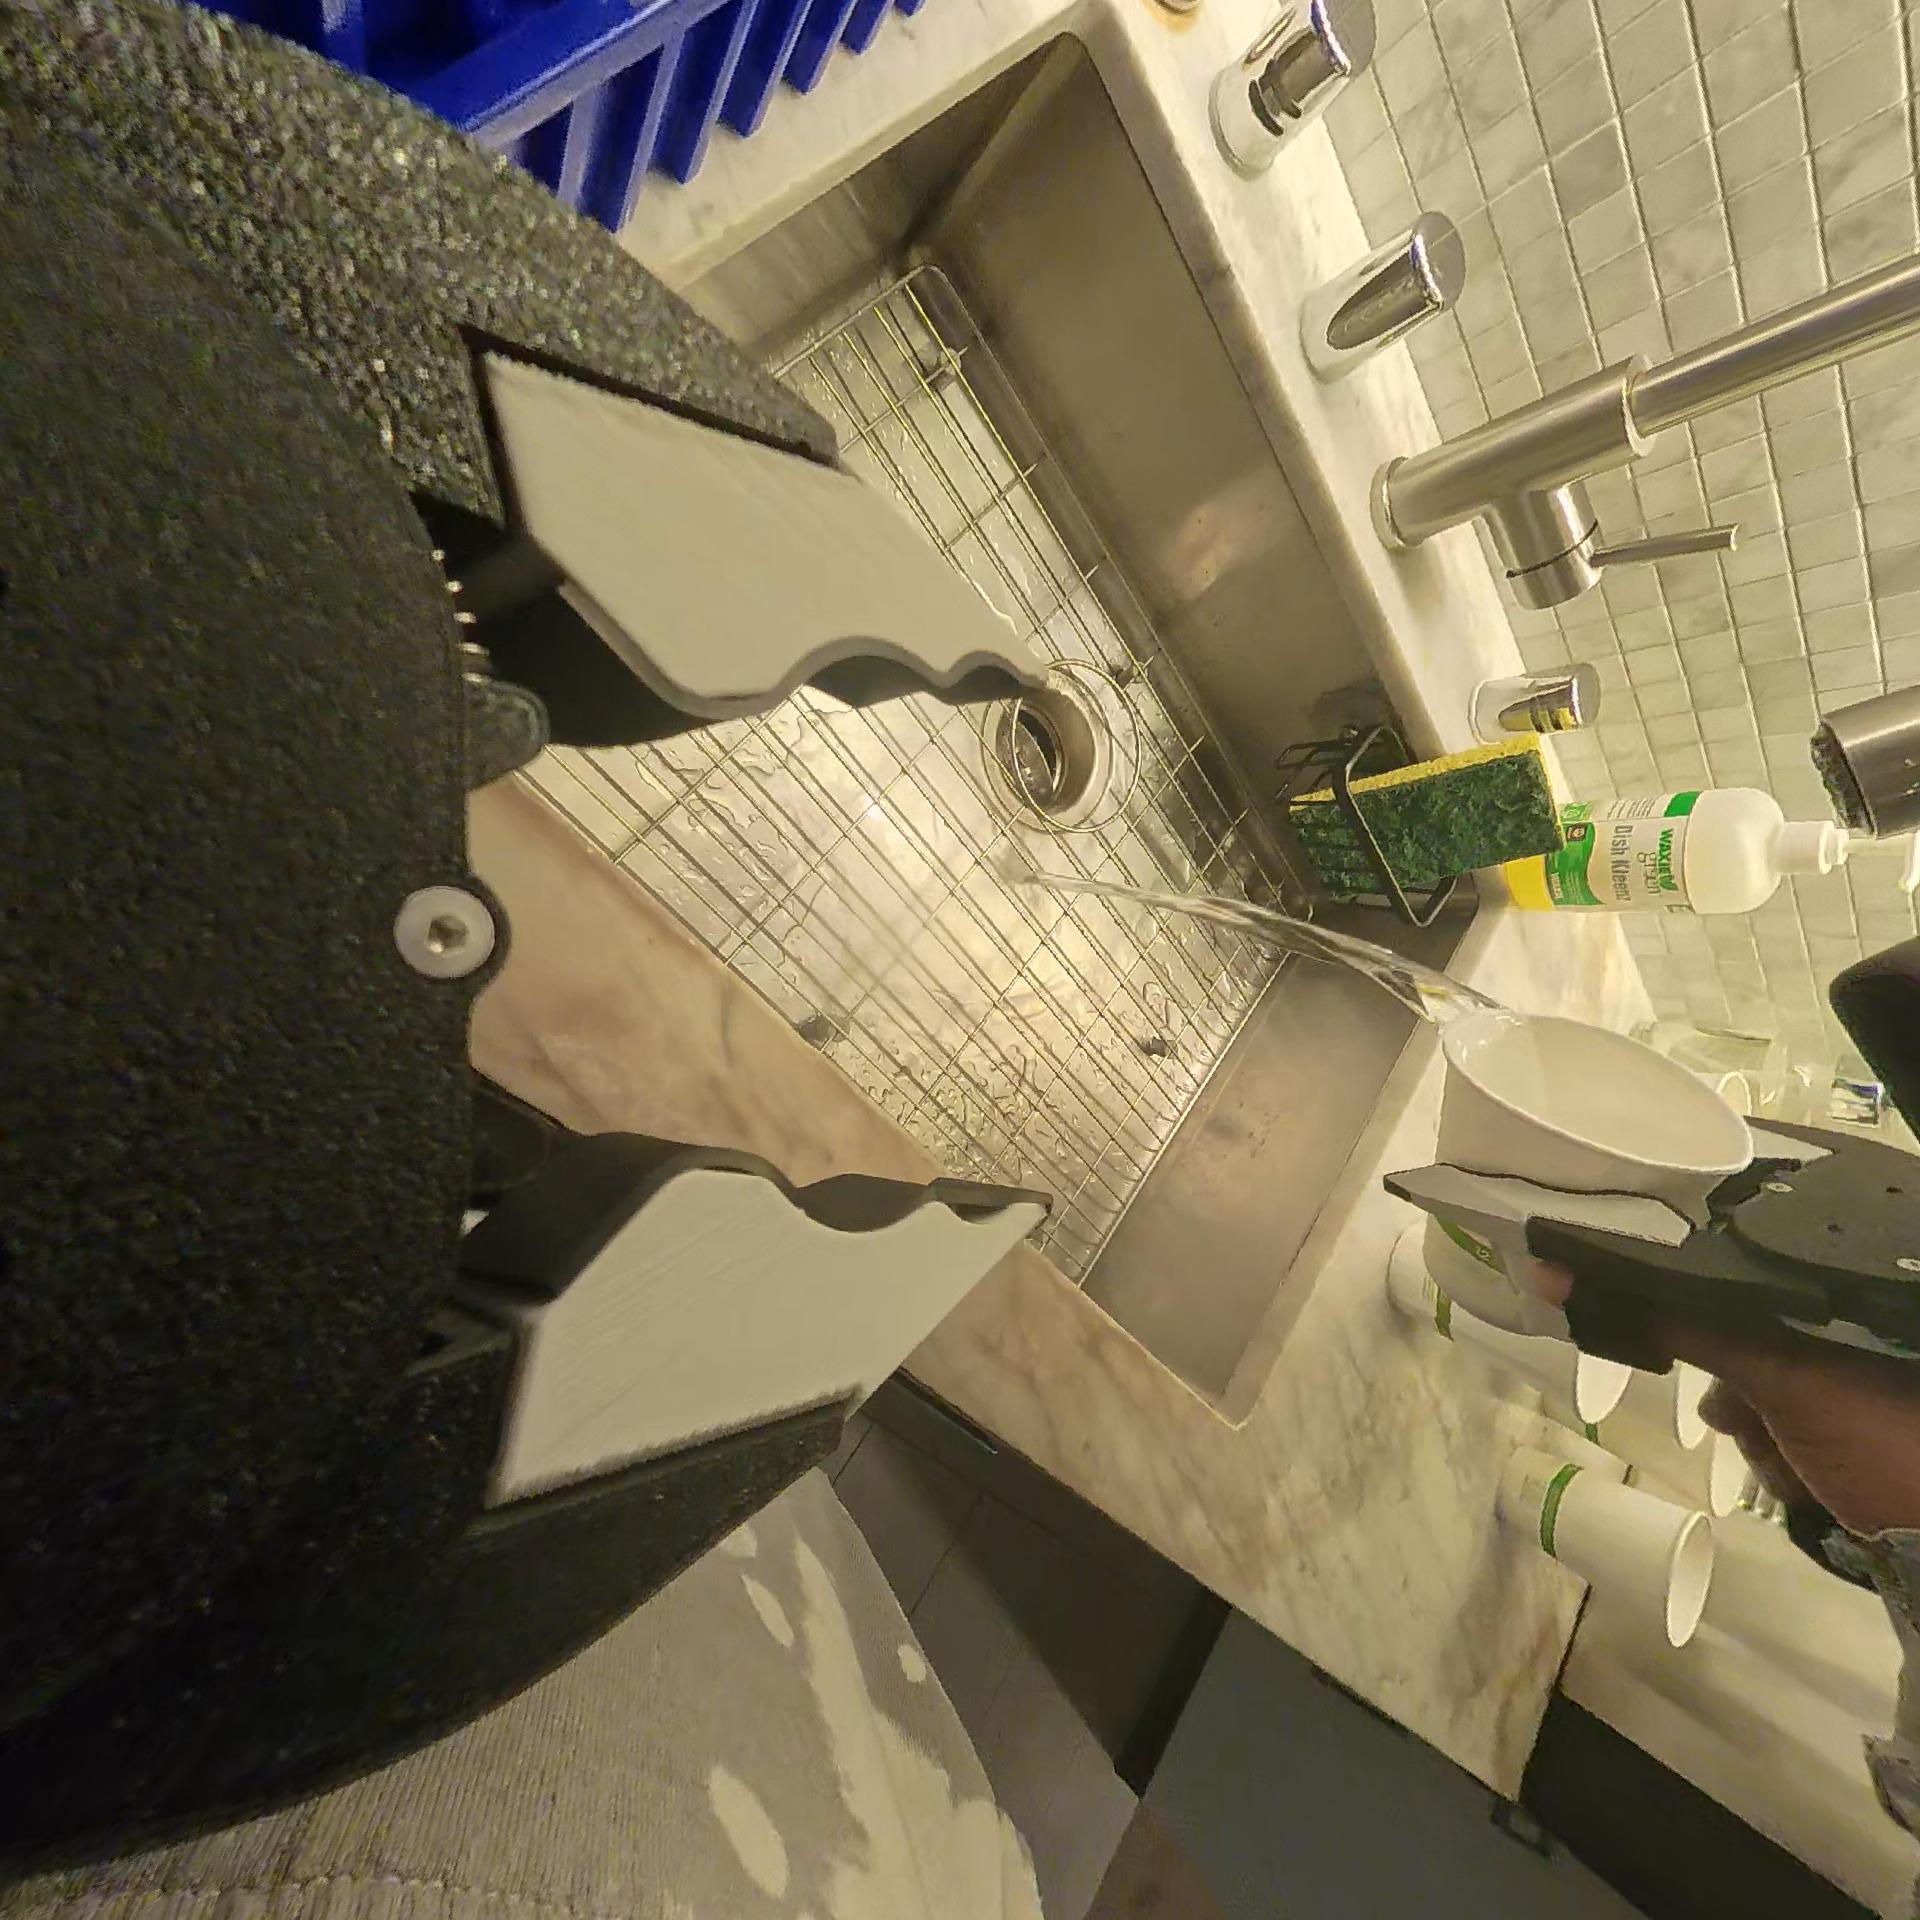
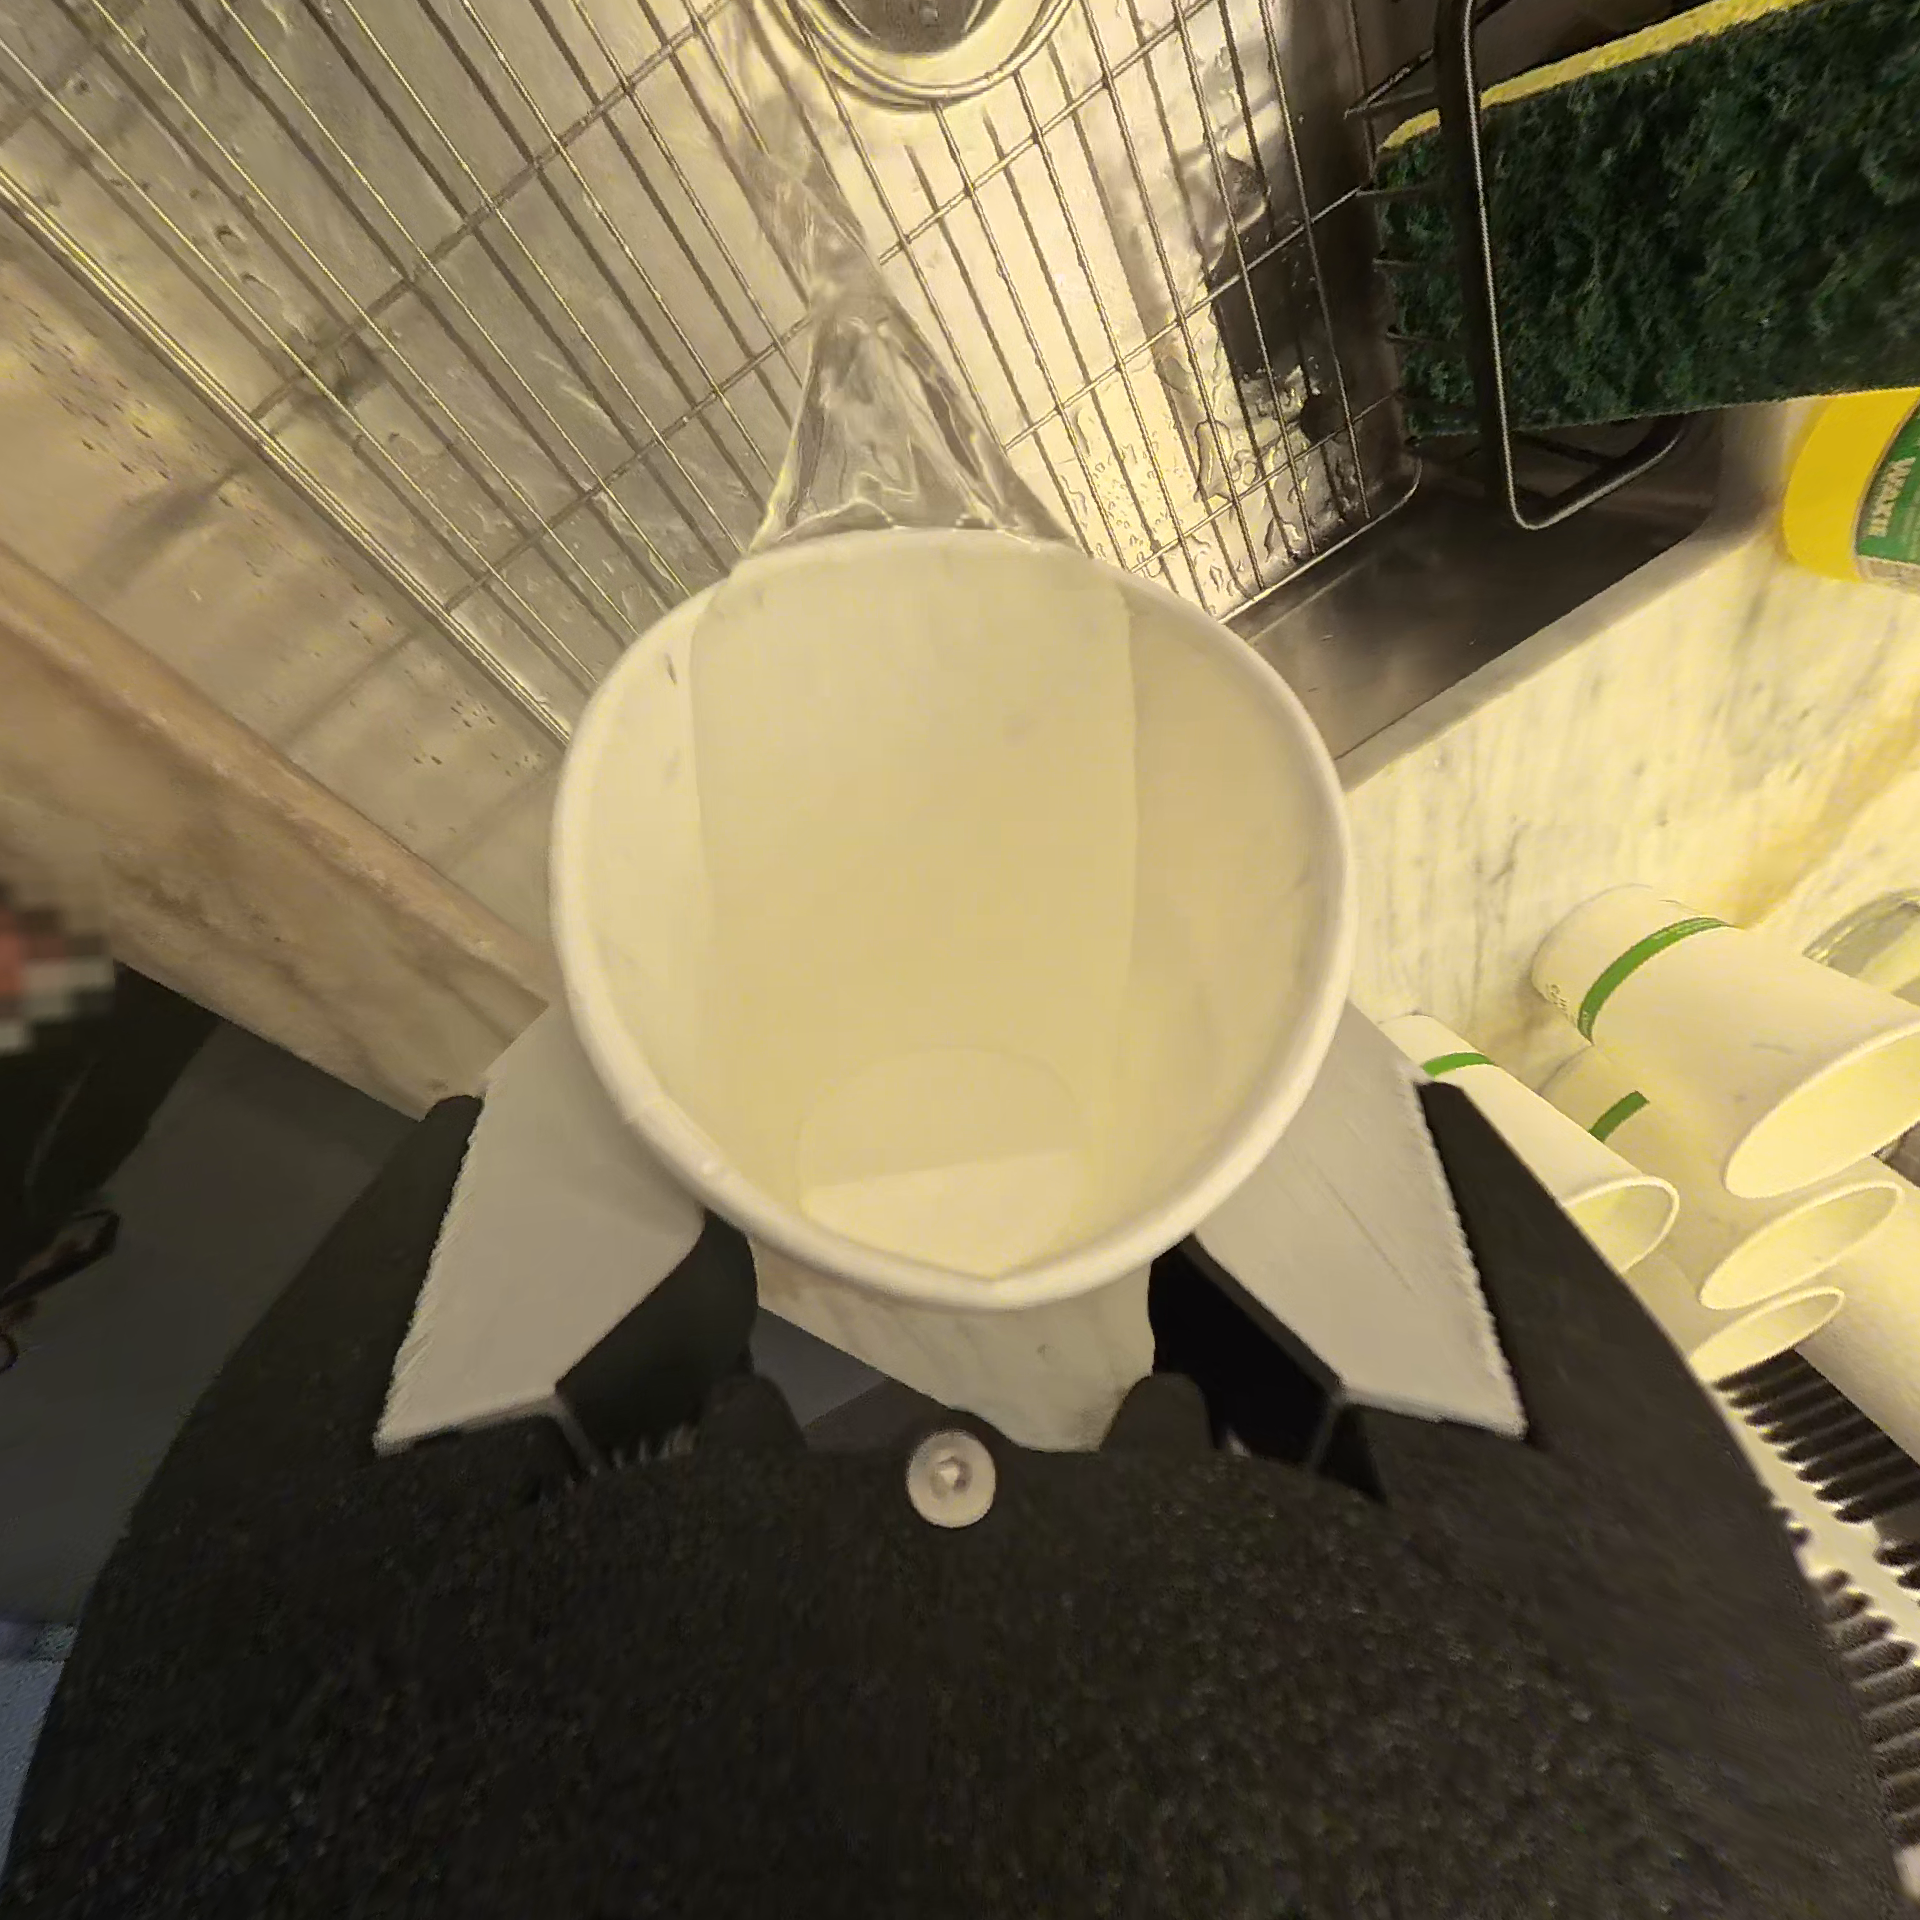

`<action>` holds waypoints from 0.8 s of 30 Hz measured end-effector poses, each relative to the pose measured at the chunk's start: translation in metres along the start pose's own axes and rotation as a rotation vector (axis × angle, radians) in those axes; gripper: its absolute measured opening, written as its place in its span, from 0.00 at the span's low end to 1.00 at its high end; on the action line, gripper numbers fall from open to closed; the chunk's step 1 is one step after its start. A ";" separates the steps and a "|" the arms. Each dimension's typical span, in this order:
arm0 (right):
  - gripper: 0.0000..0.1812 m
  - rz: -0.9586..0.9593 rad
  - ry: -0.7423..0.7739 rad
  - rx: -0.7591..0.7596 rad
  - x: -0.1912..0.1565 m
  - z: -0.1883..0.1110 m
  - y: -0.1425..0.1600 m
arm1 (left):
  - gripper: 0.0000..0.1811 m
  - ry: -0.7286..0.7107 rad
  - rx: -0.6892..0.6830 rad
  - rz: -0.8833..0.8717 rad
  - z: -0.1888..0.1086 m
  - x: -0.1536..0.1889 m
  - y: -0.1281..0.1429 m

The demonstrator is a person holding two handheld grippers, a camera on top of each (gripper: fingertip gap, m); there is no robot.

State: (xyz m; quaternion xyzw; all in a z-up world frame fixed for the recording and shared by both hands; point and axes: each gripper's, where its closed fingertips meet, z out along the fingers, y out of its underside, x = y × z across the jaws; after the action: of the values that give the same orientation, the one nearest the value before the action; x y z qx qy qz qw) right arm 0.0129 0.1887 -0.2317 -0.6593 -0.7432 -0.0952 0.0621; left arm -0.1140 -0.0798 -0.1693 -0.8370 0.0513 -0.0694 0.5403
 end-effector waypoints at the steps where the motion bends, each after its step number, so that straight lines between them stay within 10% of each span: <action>1: 0.50 -0.007 0.002 -0.007 0.001 -0.001 0.000 | 0.51 0.000 0.000 0.000 0.000 0.000 0.000; 24: 0.51 -0.153 0.047 -0.179 0.010 -0.018 0.011 | 0.50 -0.008 0.008 -0.002 -0.003 -0.003 0.005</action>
State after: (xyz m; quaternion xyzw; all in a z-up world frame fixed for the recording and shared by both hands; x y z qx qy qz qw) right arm 0.0216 0.1957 -0.2114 -0.6011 -0.7783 -0.1808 0.0129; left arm -0.1179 -0.0843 -0.1726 -0.8351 0.0480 -0.0667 0.5439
